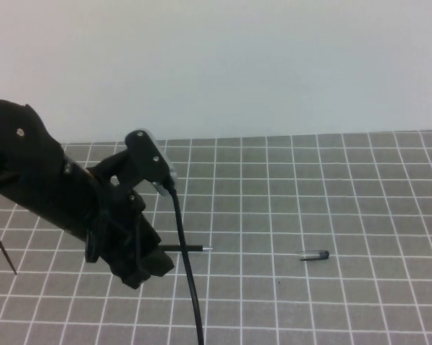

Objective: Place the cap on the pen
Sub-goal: 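Pick up the pen and its cap, cap the pen, and set it down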

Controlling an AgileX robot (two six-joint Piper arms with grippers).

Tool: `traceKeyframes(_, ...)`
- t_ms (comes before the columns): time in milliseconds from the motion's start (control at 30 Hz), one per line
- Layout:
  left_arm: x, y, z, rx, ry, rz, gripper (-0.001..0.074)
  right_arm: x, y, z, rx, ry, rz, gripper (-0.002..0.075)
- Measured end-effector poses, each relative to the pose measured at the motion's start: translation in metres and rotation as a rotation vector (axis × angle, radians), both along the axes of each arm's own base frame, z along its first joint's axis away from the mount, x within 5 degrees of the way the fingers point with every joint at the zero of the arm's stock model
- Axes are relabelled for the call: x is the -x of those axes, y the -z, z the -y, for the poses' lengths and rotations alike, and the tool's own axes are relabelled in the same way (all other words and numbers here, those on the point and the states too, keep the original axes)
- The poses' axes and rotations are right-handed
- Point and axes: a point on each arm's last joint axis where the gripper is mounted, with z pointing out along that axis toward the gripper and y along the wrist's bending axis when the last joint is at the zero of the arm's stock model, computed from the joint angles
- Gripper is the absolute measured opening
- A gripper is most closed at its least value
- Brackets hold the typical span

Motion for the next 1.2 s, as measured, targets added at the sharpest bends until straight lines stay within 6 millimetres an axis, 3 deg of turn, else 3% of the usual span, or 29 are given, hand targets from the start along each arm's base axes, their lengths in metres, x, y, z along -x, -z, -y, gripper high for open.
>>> traceKeyframes(200, 0.001, 0.0, 0.0, -0.01, 0.039, 0.024, 0.0281, -0.051, -0.003, -0.047, 0.271, -0.269, -0.034, 0.0001)
traceKeyframes(400, 0.002, 0.0, 0.001, -0.004, 0.035, -0.001, 0.0271, -0.093, 0.029, -0.097, 0.67, -0.534, -0.035, 0.0001)
traceKeyframes(533, 0.006, 0.001, 0.0, -0.022, 0.058, -0.031, 0.027, -0.113, 0.051, -0.119, 0.689, -0.548, -0.033, 0.0001)
traceKeyframes(700, 0.006, 0.001, -0.002, -0.045, 0.064, -0.022, 0.027, -0.126, 0.077, -0.128, 0.688, -0.577, -0.039, 0.0024)
traceKeyframes(800, 0.005, 0.001, -0.002, -0.049, 0.062, -0.014, 0.027, -0.129, 0.083, -0.131, 0.675, -0.577, -0.037, 0.0101)
traceKeyframes(967, 0.003, 0.001, -0.002, -0.046, 0.051, 0.008, 0.0269, -0.129, 0.083, -0.134, 0.638, -0.566, -0.018, 0.0311)
traceKeyframes(1033, 0.003, 0.001, -0.002, -0.046, 0.051, 0.008, 0.0269, -0.13, 0.084, -0.134, 0.631, -0.562, -0.019, 0.036)
traceKeyframes(1200, 0.002, 0.001, -0.002, -0.046, 0.049, 0.011, 0.0269, -0.133, 0.089, -0.138, 0.596, -0.55, -0.006, 0.0384)
